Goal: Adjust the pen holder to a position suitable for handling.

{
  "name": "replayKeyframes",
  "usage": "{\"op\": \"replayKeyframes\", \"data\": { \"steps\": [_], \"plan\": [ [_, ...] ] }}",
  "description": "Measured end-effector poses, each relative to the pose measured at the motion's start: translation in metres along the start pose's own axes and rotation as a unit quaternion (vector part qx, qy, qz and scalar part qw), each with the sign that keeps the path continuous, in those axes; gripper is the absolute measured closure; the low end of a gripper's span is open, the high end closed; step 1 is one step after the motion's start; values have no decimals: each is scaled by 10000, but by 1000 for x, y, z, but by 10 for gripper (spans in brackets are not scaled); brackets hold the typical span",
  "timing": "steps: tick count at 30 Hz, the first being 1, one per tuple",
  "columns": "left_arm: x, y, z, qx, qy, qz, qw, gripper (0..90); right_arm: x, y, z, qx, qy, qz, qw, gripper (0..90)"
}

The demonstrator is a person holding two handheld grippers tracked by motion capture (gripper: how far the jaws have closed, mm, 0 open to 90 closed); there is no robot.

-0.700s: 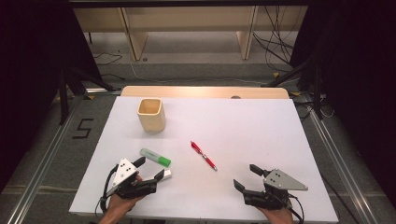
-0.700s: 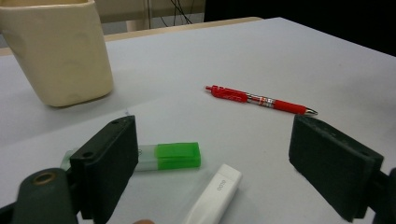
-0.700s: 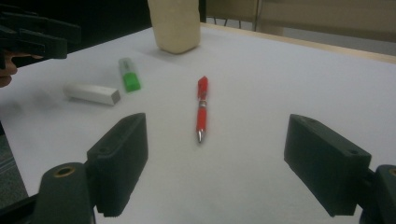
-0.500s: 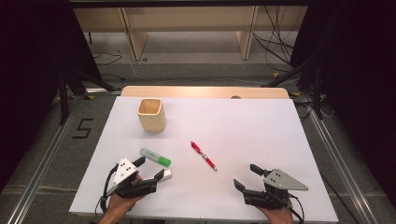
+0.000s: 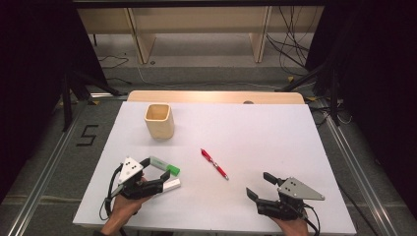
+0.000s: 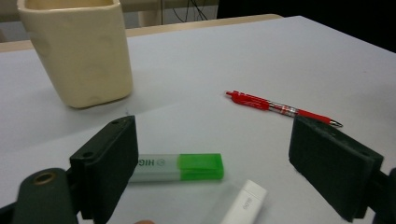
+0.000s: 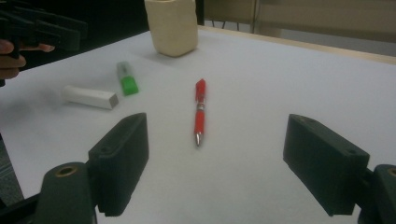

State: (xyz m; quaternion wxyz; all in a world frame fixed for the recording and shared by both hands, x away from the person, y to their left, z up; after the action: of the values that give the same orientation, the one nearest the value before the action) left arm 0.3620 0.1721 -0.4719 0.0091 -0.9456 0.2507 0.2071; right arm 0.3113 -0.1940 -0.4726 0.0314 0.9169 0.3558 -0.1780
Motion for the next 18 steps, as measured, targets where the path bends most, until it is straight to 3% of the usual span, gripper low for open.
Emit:
{"op": "replayKeyframes", "data": {
  "steps": [9, 13, 18],
  "plan": [
    [16, -40, -15, -348, -154, -391, 9985, 199, 1, -1, 0, -29, -10, -29, 10000, 234],
    [24, -57, -21, -383, -253, -573, 9973, 251, 1, -1, 0, -40, -6, -24, 10000, 235],
    [29, -67, -26, -348, -329, -689, 9965, 334, 1, -1, 0, -40, -1, -20, 10000, 235]
  ]
}}
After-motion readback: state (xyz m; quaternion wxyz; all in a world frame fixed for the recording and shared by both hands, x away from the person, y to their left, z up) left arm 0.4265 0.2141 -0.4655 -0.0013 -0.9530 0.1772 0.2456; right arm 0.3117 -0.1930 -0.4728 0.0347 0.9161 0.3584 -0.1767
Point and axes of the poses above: each handheld gripper's, and its own axes: x roughly forward along the jaws, z roughly out of its underside, y roughly to its right, the point moved 5 cm from there along x, roughly forward along the jaws, and after that the axes turned 1 degree about -z, right-handed, at the moved point
